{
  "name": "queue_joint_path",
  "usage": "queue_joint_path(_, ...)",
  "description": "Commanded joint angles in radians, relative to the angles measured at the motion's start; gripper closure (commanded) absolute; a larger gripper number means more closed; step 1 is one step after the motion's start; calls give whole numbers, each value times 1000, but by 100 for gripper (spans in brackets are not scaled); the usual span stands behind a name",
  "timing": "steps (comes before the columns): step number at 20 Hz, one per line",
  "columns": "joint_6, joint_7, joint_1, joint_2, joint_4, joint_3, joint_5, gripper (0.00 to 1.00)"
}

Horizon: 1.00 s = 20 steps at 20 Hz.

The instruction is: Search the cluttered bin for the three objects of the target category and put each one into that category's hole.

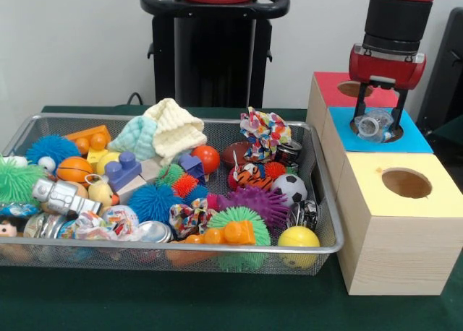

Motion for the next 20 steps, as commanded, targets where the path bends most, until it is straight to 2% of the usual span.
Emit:
queue_joint_path(1,-78,254,-26,52,-51,19,57,100)
queue_joint_path(10,-88,249,-26,63,-55,14,52,100)
queue_joint_path(11,-77,249,-19,67,-62,2,53,0)
queue_joint_path(20,-27,262,16,87,-91,-47,68,0)
